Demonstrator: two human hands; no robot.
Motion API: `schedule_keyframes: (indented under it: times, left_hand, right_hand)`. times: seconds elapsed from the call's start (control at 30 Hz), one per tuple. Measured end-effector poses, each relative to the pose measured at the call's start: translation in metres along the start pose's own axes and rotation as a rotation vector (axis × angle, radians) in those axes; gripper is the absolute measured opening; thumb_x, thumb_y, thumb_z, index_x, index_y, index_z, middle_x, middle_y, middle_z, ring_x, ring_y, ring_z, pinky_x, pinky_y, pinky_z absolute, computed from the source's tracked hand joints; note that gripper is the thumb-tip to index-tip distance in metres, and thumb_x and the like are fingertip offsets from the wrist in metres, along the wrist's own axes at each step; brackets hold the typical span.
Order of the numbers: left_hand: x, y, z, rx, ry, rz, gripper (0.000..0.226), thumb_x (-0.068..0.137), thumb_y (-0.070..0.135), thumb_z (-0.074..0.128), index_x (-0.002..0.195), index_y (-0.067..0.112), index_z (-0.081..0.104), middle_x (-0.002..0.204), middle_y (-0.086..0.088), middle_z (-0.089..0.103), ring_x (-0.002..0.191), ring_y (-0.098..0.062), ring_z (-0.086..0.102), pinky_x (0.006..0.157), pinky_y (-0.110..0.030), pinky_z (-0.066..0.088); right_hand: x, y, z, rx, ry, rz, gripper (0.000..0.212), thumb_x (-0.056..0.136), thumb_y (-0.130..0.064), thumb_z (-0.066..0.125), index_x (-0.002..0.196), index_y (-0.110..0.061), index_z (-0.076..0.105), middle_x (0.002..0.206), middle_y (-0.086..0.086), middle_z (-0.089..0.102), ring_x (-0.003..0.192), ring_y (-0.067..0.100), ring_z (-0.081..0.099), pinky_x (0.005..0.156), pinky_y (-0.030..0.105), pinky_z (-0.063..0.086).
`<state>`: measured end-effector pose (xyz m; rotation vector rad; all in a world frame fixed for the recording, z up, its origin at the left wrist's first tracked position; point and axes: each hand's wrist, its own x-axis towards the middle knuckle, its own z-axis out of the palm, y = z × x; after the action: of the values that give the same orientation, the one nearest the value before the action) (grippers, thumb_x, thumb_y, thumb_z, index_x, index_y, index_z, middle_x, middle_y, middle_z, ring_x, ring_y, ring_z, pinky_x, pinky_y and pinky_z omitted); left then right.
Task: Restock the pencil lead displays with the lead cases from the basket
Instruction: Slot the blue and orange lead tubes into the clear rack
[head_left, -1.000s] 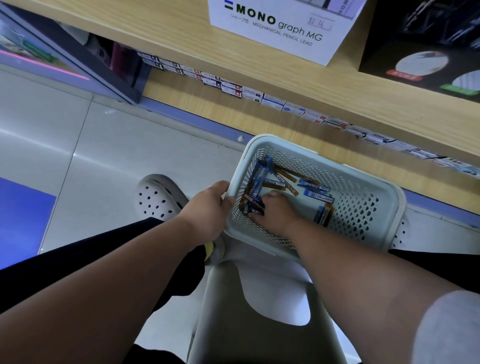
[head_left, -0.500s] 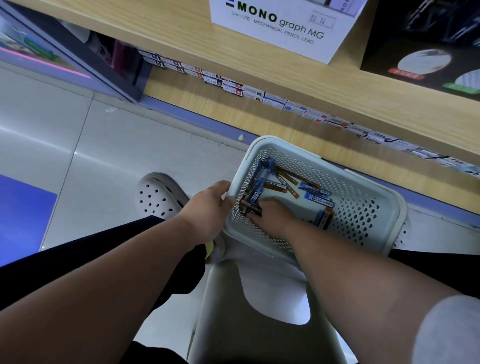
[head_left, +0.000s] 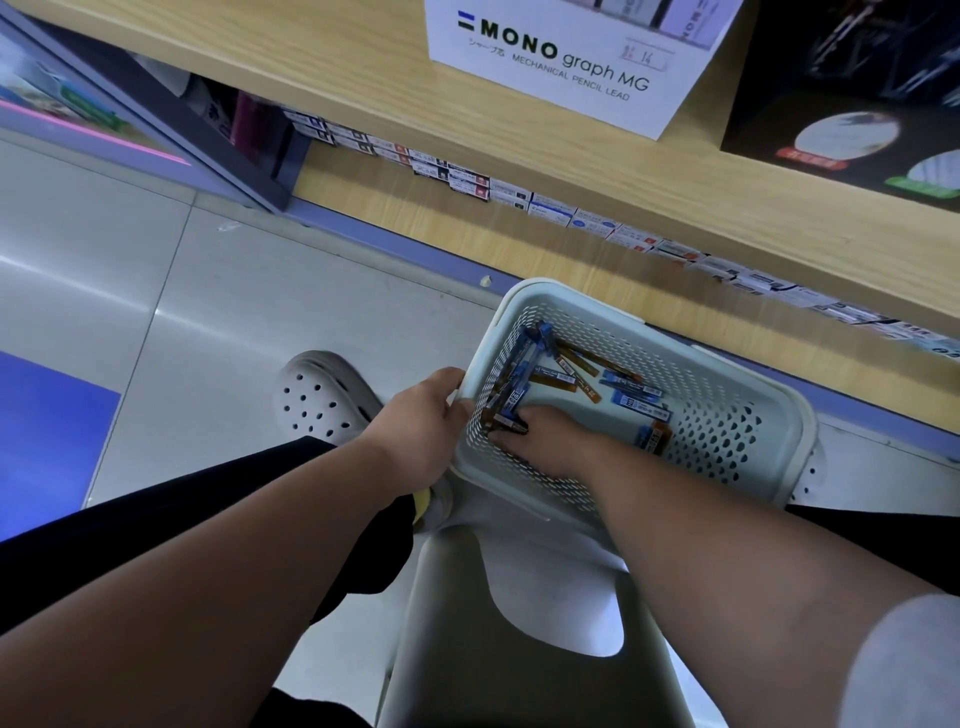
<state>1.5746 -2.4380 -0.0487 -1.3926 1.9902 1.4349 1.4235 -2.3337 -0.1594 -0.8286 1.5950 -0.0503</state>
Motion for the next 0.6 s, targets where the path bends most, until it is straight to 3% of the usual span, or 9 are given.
schedule_keyframes:
  times: [0.1, 0.3, 0.43, 0.6]
  left_hand:
    - [0.001, 0.000, -0.002, -0.003, -0.021, -0.004, 0.023, 0.104, 0.028, 0.044, 0.123, 0.028, 0.056, 0.084, -0.001, 0.065, 0.076, -0.021, 0.062, 0.071, -0.034, 0.050]
    - [0.002, 0.001, -0.005, 0.019, -0.042, 0.009, 0.014, 0.103, 0.029, 0.045, 0.112, 0.024, 0.055, 0.086, -0.006, 0.064, 0.076, -0.026, 0.063, 0.076, -0.044, 0.055]
    - [0.003, -0.001, -0.005, 0.063, -0.042, 0.039, 0.004, 0.104, 0.028, 0.044, 0.104, 0.028, 0.048, 0.081, 0.000, 0.060, 0.070, -0.019, 0.059, 0.073, -0.038, 0.052]
    - [0.002, 0.000, -0.004, 0.079, -0.038, 0.041, 0.007, 0.104, 0.029, 0.044, 0.107, 0.025, 0.050, 0.083, 0.000, 0.060, 0.075, -0.021, 0.057, 0.074, -0.035, 0.048]
  right_hand:
    - [-0.002, -0.004, -0.007, -0.034, -0.060, 0.012, 0.039, 0.100, -0.045, 0.056, 0.125, -0.016, 0.063, 0.116, 0.004, 0.064, 0.105, 0.020, 0.056, 0.090, 0.031, 0.041]
    - [-0.005, -0.007, -0.016, -0.068, -0.112, 0.055, 0.033, 0.097, -0.043, 0.055, 0.116, -0.018, 0.064, 0.104, 0.003, 0.067, 0.095, 0.018, 0.061, 0.091, 0.036, 0.049]
    - [-0.010, -0.006, -0.012, -0.043, -0.104, 0.022, 0.037, 0.098, -0.040, 0.053, 0.127, -0.019, 0.060, 0.119, 0.006, 0.065, 0.105, 0.021, 0.059, 0.091, 0.034, 0.047]
    - [-0.017, -0.003, -0.008, -0.003, -0.088, -0.009, 0.044, 0.100, -0.035, 0.053, 0.142, -0.021, 0.052, 0.136, 0.006, 0.059, 0.121, 0.025, 0.055, 0.099, 0.032, 0.043]
